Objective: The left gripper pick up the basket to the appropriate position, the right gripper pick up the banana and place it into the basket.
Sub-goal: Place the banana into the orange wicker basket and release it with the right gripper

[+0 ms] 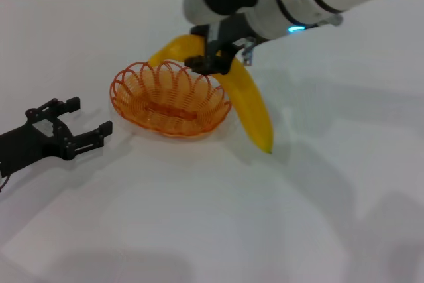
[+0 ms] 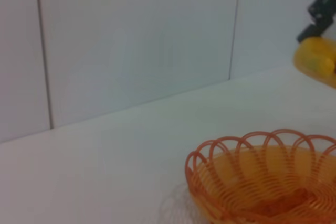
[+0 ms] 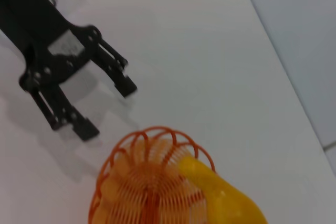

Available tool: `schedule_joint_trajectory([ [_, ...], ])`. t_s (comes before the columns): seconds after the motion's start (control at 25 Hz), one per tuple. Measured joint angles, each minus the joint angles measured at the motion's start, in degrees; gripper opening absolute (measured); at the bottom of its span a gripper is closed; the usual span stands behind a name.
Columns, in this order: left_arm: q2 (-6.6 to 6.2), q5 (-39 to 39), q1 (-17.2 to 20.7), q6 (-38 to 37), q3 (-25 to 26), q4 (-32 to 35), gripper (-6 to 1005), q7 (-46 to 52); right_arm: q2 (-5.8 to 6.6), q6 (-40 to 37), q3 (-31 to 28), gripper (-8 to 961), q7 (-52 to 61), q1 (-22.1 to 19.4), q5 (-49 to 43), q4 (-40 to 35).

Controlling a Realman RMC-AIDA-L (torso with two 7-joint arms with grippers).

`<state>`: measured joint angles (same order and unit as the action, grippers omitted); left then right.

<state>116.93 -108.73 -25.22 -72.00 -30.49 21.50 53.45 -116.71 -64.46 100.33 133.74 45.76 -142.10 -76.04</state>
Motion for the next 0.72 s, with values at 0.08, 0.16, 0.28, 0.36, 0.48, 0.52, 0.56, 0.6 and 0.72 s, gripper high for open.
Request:
schedule_joint_trajectory([
  [0.08,-0.07,-0.1,-0.4,0.2,0.0,-0.6,894,-0.1,-0.01,0.8,1.3,535,-0.2,1.6,0.0,1.0],
  [0.16,-0.1,-0.3,-0.6,0.3,0.0,-0.7,894,-0.1,-0.1,1.6,2.8,538,-0.3,3.2,0.0,2.4],
  [0.28,-0.09,-0.6,-0.8,0.4,0.0,-0.7,894,-0.1,-0.28,3.1,5.4,543,-0.1,5.5,0.1,4.8],
  [0.36,-0.07,-0.6,-0.9,0.4,0.0,-0.7,893,-0.1,-0.38,4.2,7.5,546,0.1,7.1,0.1,6.6],
  [0.48,-0.06,-0.6,-0.9,0.4,0.0,-0.7,893,-0.1,-0.49,5.7,10.0,552,0.9,8.7,0.0,8.4],
  [0.52,-0.05,-0.6,-0.9,0.4,0.0,-0.7,893,-0.1,-0.51,6.2,10.8,553,1.3,9.1,-0.2,8.9],
  [0.56,-0.05,-0.6,-0.9,0.4,0.0,-0.7,893,-0.1,-0.53,6.6,11.4,555,1.5,9.5,-0.2,9.2],
  [0.6,-0.04,-0.6,-1.0,0.4,0.0,-0.7,893,-0.1,-0.53,7.1,12.3,557,1.8,10.0,-0.3,9.6],
  [0.72,0.01,-0.6,-1.0,0.4,0.0,-0.7,893,-0.1,-0.53,8.5,14.2,562,2.2,10.9,-0.3,10.8],
])
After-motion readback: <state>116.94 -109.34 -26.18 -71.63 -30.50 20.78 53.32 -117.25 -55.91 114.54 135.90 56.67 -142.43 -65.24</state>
